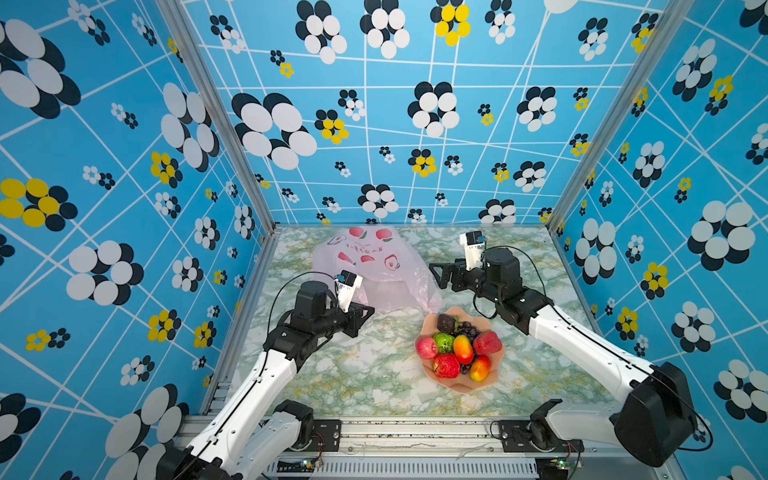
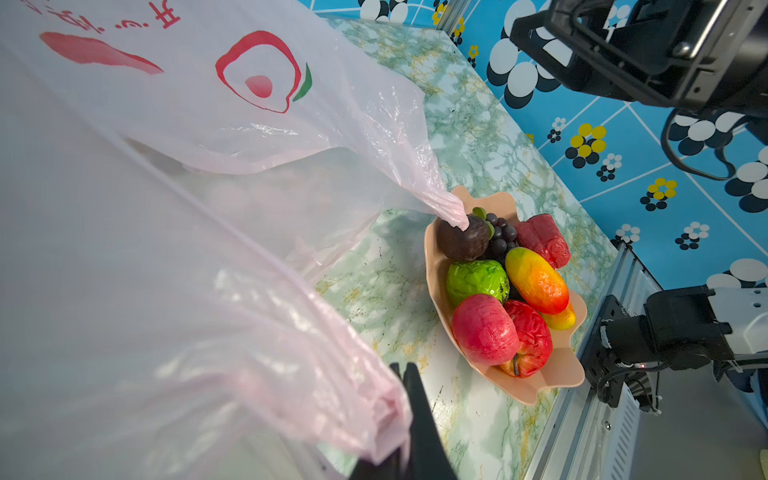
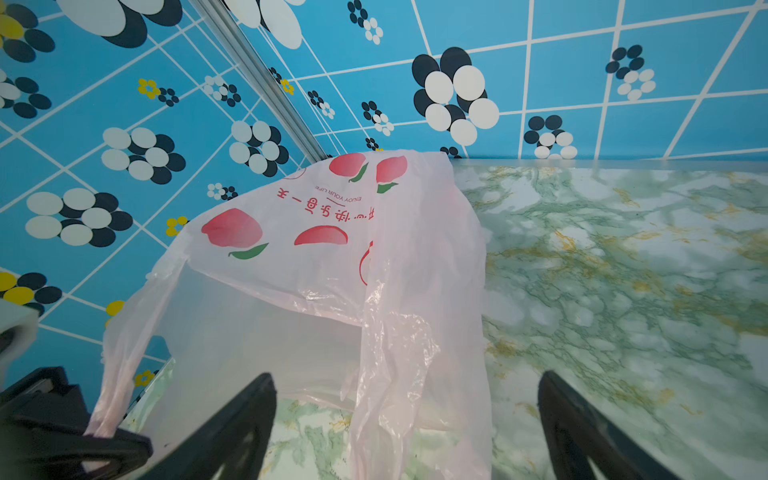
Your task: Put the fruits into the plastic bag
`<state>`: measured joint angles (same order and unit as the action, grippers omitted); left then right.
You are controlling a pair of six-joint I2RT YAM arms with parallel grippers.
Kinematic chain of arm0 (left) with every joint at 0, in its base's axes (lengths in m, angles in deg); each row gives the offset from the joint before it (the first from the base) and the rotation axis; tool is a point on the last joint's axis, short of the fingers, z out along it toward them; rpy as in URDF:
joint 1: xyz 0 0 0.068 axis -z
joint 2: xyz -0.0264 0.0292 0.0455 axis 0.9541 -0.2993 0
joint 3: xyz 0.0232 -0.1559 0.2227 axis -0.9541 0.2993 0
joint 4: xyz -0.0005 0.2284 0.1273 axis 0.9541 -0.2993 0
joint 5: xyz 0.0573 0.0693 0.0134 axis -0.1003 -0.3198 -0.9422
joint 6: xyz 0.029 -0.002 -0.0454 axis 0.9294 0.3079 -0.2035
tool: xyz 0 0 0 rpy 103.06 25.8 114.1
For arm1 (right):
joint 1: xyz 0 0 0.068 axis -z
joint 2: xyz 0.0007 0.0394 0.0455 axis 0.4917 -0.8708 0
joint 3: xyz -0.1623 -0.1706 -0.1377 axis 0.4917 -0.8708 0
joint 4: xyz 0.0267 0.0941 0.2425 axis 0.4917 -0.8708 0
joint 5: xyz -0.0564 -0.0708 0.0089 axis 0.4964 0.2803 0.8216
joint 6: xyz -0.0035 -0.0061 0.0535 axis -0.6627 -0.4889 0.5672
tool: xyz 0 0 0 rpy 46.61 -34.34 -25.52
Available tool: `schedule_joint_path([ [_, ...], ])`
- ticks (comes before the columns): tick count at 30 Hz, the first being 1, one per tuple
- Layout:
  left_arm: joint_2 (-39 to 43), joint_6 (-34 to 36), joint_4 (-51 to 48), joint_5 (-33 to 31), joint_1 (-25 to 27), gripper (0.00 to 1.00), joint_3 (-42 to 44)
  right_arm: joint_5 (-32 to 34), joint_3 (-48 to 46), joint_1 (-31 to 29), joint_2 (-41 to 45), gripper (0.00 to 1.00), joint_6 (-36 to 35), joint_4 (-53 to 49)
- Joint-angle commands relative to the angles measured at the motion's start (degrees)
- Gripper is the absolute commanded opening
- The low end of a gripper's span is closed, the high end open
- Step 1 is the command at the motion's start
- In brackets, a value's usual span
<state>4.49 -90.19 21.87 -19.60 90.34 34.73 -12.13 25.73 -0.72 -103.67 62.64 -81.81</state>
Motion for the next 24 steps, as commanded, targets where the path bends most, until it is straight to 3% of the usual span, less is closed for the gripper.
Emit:
schedule_joint_path([
  [1, 0.5, 1.32, -0.96, 0.33, 0.46, 0.0, 0.01, 1.82, -2.59, 0.35, 5.88, 0.99, 1.63, -2.26],
  [11, 1.66, 1.23, 1.18, 0.9, 0.5, 0.0, 1.12, 5.63, -2.6, 0.38, 16.66, 0.99, 1.42, -13.38],
  [16, 1.77, 0.37, 2.22, 0.97, 0.44, 0.0, 1.45, 11.37, -1.08, 0.4, 19.59, 0.99, 4.96, -23.04],
  [24, 1.03, -0.26, 2.3, 0.87, 0.61, 0.0, 1.3, 6.39, 2.38, 0.33, 16.33, 0.99, 7.89, -39.66],
])
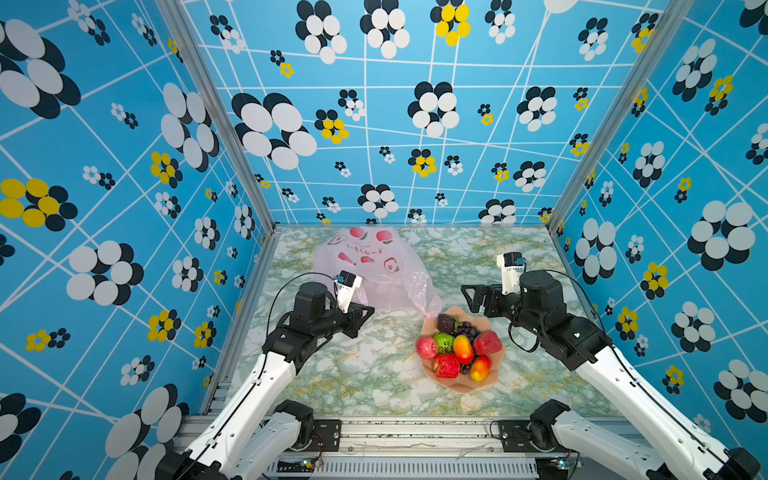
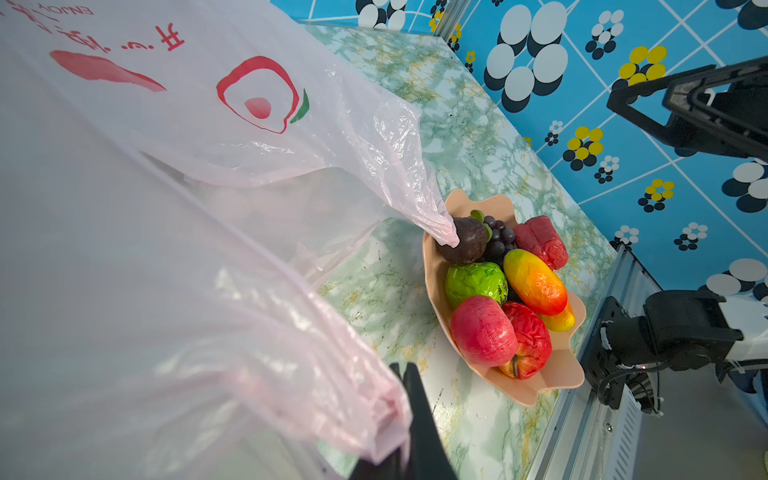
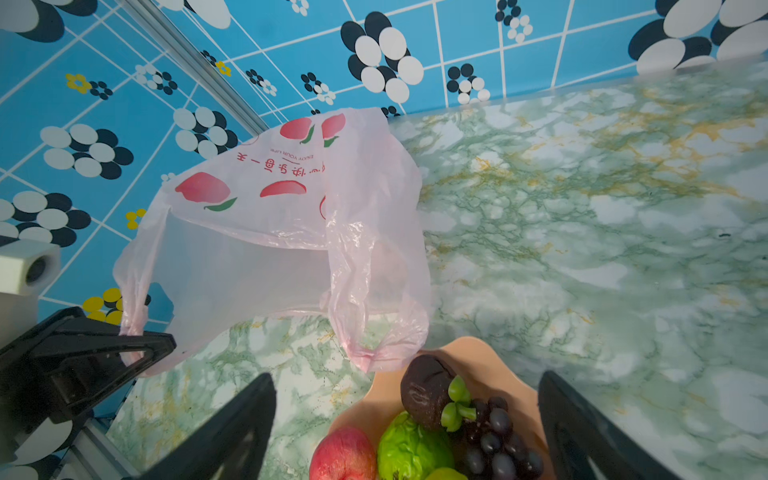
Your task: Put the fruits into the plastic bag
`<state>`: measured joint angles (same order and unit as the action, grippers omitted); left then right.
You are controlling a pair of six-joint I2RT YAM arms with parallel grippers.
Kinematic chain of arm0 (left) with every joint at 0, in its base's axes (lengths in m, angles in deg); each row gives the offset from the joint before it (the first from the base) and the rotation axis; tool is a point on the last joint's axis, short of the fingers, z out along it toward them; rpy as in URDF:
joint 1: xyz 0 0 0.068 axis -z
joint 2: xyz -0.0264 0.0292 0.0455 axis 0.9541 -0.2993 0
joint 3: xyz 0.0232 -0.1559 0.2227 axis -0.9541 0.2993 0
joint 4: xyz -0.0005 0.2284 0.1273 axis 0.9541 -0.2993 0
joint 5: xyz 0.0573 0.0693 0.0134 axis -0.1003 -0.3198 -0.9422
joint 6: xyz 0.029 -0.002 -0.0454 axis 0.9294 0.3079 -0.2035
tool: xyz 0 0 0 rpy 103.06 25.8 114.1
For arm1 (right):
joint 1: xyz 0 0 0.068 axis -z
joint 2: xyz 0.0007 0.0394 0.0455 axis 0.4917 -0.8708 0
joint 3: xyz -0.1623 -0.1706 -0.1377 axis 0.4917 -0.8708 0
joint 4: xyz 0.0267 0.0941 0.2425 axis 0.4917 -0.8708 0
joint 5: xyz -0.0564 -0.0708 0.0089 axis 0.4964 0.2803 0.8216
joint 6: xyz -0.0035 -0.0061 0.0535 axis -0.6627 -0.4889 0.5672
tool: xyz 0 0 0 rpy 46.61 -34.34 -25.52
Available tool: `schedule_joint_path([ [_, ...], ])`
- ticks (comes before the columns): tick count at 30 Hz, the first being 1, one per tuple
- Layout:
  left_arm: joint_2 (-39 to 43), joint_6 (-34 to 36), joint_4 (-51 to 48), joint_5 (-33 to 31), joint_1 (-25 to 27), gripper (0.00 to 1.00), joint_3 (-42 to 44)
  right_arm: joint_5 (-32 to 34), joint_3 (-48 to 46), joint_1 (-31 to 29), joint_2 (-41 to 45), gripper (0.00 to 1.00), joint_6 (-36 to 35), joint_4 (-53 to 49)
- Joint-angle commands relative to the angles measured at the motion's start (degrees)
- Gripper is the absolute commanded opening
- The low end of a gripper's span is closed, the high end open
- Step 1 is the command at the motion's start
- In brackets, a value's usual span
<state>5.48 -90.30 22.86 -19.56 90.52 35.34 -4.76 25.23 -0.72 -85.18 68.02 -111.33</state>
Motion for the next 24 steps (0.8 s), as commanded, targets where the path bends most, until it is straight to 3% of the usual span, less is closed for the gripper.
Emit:
schedule_joint_path([
  [1, -0.07, -0.32, 1.35, 0.89, 0.54, 0.0, 0.71, -1.18, 3.79, 0.38, -3.48, 0.99, 2.63, -12.85],
  [8, -0.88, -0.24, -0.15, 0.31, 1.7, 0.0, 0.04, -0.62, 6.63, 0.38, -11.27, 0.96, 1.0, -26.45],
  [16, -0.88, 0.32, -1.96, -1.46, 2.8, 0.0, -0.52, 3.48, 6.66, 0.37, -11.49, 0.99, 0.76, -31.86],
  [24, -1.07, 1.1, -2.89, -2.12, 3.2, 0.0, -0.92, -0.57, 4.87, 1.53, -12.41, 1.0, -1.81, -34.82],
])
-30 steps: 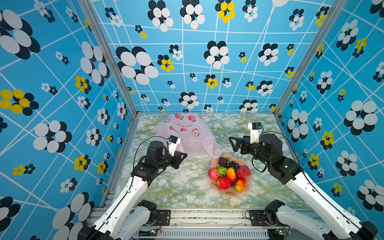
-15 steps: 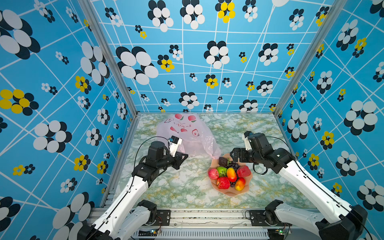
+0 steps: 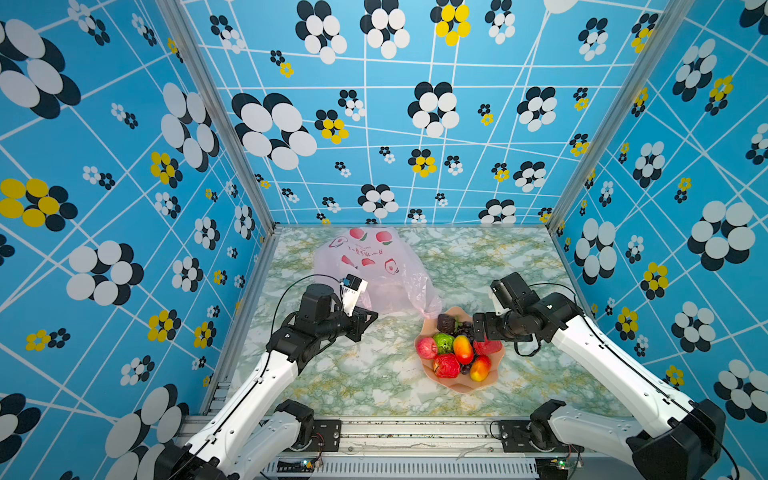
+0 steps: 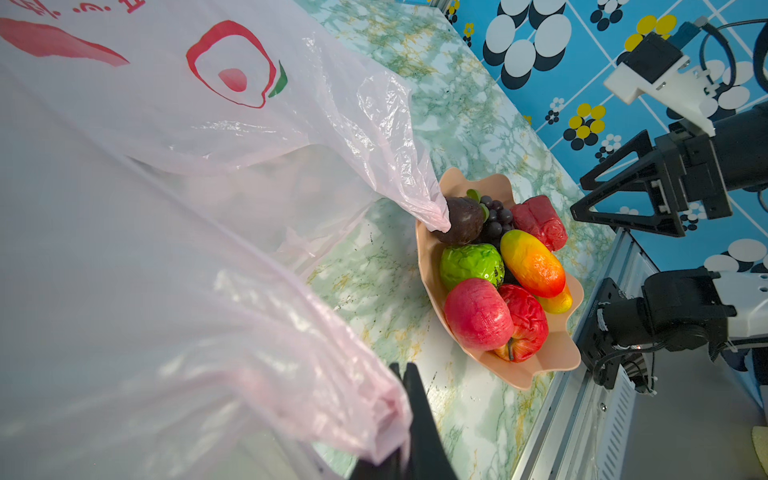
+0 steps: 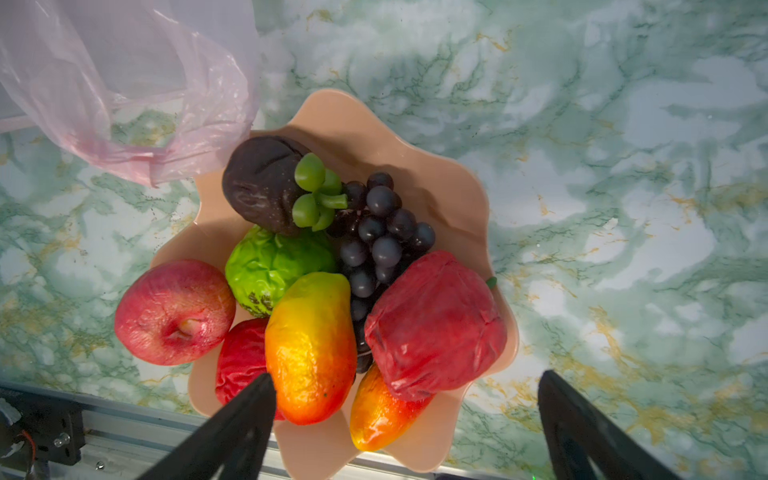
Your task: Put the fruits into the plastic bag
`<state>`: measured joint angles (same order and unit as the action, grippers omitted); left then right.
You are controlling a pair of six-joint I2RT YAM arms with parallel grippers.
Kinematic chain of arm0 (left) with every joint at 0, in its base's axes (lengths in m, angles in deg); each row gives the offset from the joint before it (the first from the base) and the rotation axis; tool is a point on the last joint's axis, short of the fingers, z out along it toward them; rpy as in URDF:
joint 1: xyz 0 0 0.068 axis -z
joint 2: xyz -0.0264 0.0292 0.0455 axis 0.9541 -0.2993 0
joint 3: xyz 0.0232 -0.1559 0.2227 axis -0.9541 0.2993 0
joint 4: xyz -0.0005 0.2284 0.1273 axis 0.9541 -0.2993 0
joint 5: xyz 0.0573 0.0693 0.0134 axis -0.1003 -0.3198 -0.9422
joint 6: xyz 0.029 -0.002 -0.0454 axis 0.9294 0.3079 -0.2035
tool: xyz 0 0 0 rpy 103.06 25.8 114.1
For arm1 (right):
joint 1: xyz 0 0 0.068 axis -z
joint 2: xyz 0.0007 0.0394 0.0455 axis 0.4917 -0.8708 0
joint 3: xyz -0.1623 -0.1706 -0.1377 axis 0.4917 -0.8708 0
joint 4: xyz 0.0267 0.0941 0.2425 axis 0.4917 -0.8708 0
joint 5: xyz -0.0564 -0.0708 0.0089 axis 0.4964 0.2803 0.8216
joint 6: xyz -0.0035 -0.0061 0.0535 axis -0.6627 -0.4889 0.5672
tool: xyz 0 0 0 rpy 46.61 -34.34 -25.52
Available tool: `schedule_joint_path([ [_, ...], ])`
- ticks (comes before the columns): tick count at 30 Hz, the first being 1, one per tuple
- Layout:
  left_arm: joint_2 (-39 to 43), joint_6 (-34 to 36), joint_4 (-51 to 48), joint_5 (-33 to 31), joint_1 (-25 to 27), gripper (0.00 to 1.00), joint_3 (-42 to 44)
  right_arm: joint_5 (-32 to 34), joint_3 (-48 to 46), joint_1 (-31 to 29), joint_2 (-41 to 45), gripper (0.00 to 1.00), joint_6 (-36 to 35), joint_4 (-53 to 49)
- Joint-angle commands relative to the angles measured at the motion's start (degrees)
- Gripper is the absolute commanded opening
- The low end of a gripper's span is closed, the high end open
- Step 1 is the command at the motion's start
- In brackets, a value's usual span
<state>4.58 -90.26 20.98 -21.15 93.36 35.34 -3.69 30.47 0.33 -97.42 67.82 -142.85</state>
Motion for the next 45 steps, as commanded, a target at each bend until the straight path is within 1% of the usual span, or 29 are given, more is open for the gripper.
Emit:
schedule_joint_path([
  [1, -0.25, 1.03, -1.1, -0.48, 0.36, 0.0, -0.93, -2.18, -0.36, 0.55, -0.37, 0.99, -2.03, -3.66],
  [11, -0.16, 1.14, -1.35, -0.35, 0.32, 0.0, -0.94, -3.37, -1.22, 1.44, -1.39, 0.99, -5.62, -5.26],
  [18, 0.32, 1.62, -1.62, -0.7, 0.75, 0.0, -0.72, -5.55, -3.78, 1.7, -2.62, 0.99, -6.16, -2.07],
  [23, 0.54, 2.01, -1.94, -1.23, 1.21, 0.0, -0.69, -5.36, -4.69, 3.24, -4.76, 0.97, -6.9, -0.41],
  [25, 0.7, 2.43, -1.68, -1.4, 1.44, 0.0, -0.44, -5.57, -5.21, 4.44, -5.42, 0.93, -7.11, 0.87],
  [27, 0.79, 2.52, -1.45, -1.43, 1.55, 0.0, -0.31, -5.53, -5.34, 4.93, -6.2, 0.9, -7.23, 1.59],
  [30, 0.97, 2.7, -1.35, -1.58, 1.64, 0.0, -0.19, -6.46, -5.26, 5.18, -7.51, 0.84, -7.55, 2.67],
  [32, 0.98, 2.79, -1.28, -1.67, 1.62, 0.0, -0.13, -7.26, -5.2, 5.21, -8.38, 0.82, -7.67, 3.29],
  [37, 0.72, 2.88, -1.65, -2.07, 1.7, 0.0, -0.22, -9.54, -5.64, 5.22, -10.26, 0.7, -7.8, 4.48],
  [43, 0.54, 3.05, -1.78, -2.24, 1.81, 0.0, -0.29, -10.13, -4.44, 5.22, -10.77, 0.58, -8.38, 2.44],
  [45, 0.38, 3.05, -1.89, -2.11, 1.81, 0.0, -0.3, -9.75, -4.03, 5.22, -10.13, 0.56, -8.25, 1.65],
])
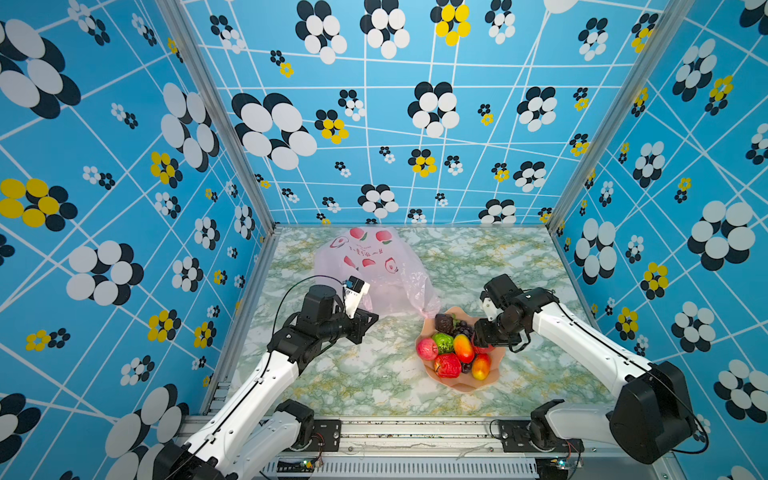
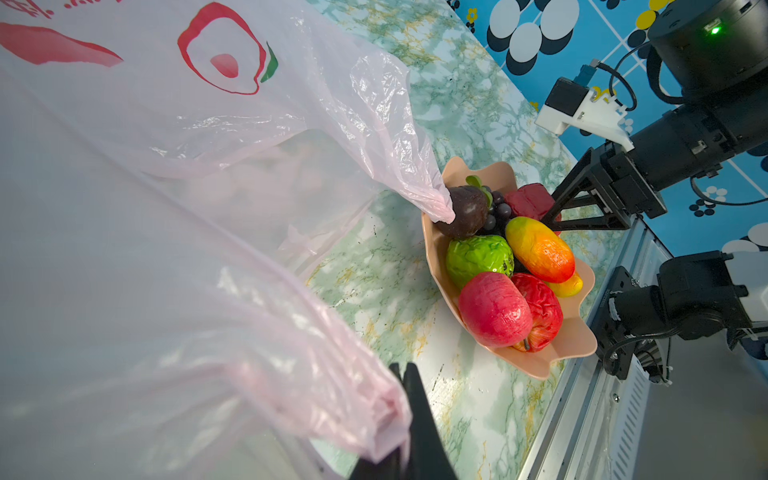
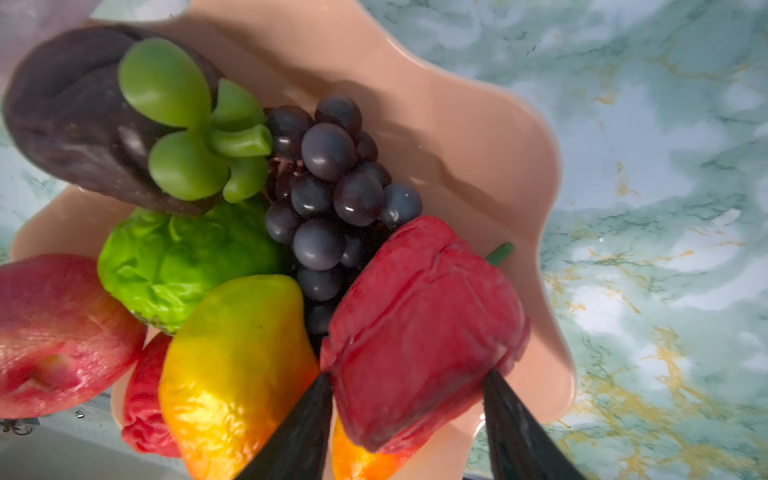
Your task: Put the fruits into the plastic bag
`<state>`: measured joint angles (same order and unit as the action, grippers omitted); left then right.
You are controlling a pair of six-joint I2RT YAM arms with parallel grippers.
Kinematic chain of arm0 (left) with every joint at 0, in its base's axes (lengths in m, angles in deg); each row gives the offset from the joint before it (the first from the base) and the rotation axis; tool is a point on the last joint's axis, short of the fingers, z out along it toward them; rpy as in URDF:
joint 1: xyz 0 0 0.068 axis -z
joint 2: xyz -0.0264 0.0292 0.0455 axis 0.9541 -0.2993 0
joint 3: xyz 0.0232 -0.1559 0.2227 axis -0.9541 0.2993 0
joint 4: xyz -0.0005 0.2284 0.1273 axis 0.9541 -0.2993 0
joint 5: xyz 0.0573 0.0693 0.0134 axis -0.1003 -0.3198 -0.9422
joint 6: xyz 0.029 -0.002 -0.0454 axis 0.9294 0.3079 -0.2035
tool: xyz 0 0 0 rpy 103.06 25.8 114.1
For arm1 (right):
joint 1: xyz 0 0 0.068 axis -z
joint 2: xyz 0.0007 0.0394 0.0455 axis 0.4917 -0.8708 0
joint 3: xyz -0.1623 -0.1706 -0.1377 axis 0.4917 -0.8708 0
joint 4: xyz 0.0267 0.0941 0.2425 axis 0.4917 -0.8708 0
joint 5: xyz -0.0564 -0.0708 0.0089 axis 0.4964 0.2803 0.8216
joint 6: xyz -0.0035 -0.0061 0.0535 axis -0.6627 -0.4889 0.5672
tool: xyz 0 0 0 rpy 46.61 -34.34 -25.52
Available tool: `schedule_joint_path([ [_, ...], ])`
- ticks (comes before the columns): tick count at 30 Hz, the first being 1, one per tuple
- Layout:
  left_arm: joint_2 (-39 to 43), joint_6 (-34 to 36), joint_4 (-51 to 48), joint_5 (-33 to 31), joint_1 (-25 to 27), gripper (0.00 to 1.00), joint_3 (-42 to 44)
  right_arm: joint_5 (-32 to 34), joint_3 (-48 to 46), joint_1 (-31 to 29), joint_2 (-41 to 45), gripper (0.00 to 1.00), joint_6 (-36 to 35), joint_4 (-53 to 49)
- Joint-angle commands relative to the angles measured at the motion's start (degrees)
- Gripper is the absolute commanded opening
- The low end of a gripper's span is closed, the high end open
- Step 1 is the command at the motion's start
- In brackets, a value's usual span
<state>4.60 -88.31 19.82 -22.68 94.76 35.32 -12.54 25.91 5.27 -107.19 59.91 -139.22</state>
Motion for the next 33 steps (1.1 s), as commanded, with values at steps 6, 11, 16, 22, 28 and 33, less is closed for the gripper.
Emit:
schedule_joint_path([
  [6, 0.37, 1.19, -0.73, -0.5, 0.41, 0.0, -0.37, 0.92, 1.45, 0.43, 1.91, 0.8, -0.58, -3.39],
  [11, 0.61, 1.19, -0.65, -0.49, 0.49, 0.0, -0.3, 0.47, 1.97, 0.78, -0.71, 0.99, -0.97, -2.0],
  [16, 1.24, 1.61, -0.73, -0.88, 0.69, 0.0, -0.04, 0.65, 4.09, 0.72, -3.15, 0.99, -1.69, -1.82],
  [22, 1.27, 1.85, -0.48, -1.02, 0.78, 0.0, 0.07, 0.66, 5.32, 0.67, -4.88, 0.99, -1.98, -1.64],
  [28, 1.11, 1.82, -0.62, -1.02, 0.84, 0.0, 0.02, 0.33, 5.51, 0.72, -6.25, 1.0, -1.81, -1.18],
  [33, 1.05, 1.9, -0.48, -1.11, 0.87, 0.0, 0.11, 0.14, 5.25, 0.72, -6.51, 0.99, -1.53, -0.97],
])
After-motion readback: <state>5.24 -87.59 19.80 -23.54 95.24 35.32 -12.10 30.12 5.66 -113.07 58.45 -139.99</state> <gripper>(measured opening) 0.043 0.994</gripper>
